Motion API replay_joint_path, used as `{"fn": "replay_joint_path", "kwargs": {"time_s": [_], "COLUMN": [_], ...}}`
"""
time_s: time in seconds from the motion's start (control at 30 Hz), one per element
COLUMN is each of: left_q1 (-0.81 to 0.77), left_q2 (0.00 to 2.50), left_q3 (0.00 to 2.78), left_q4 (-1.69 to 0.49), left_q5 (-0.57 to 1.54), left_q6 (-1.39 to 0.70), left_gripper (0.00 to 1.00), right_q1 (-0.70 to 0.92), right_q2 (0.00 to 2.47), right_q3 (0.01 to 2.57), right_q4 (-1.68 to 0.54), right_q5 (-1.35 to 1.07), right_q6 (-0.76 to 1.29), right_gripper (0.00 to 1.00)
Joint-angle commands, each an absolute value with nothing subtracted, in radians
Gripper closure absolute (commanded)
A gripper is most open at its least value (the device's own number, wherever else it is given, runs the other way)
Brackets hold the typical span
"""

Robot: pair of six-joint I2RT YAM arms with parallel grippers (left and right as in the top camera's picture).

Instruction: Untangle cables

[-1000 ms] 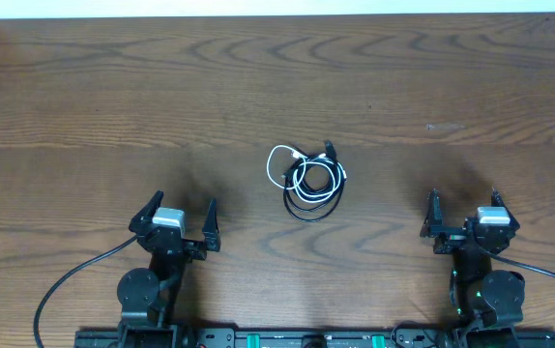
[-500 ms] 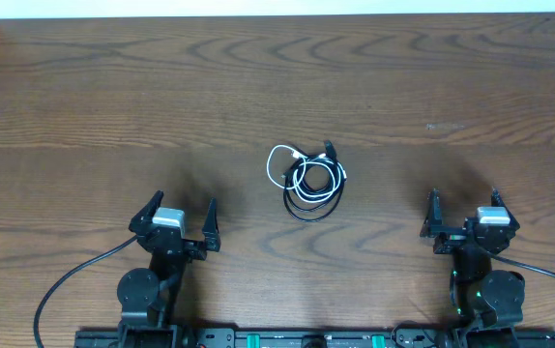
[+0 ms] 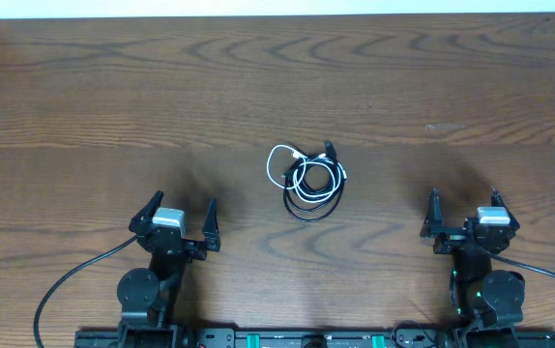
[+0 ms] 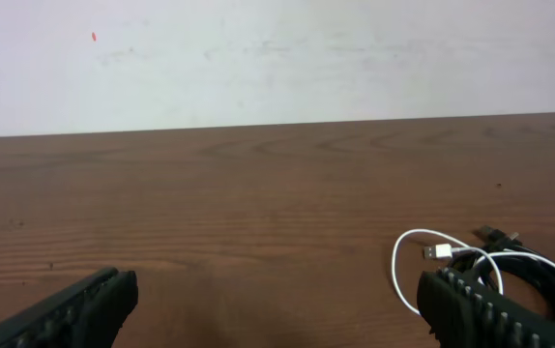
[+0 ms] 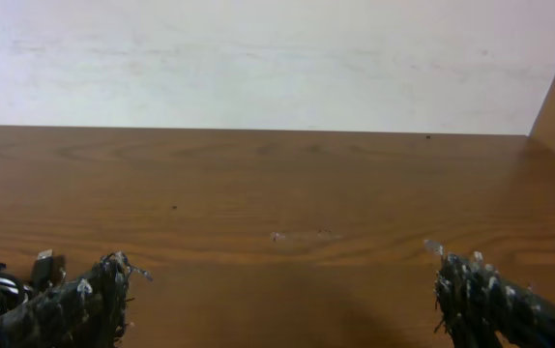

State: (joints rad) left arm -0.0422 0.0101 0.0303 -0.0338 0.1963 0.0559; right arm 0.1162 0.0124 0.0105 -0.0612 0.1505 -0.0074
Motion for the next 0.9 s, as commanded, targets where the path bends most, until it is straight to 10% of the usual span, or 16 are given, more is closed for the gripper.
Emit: {"fn": "replay_joint_path", "kwargs": {"time_s": [0.0,0.4,0.87], "left_q1": [-0.044,-0.044,-0.044], "left_q2": [0.005,0.005,0.005], "left_q3": [0.004,0.004,0.005], "left_q4": [-0.054,-0.051,0.060], "left_q5": [0.194,0.205,0.737], "left_q6": [0.055,0.036,-0.287], "left_gripper": [0.02,0.02,0.02], "right_q1": [0.111,0.111,0.111], "right_q2": [0.006,0.006,0.006], "right_q3": [0.006,0.006,0.006], "right_q4": [-0.060,-0.060,-0.060], "right_q5": [0.154,0.154,0.154], "right_q6": [0.002,0.002,0.002], "right_gripper": [0.01,0.01,0.01]}}
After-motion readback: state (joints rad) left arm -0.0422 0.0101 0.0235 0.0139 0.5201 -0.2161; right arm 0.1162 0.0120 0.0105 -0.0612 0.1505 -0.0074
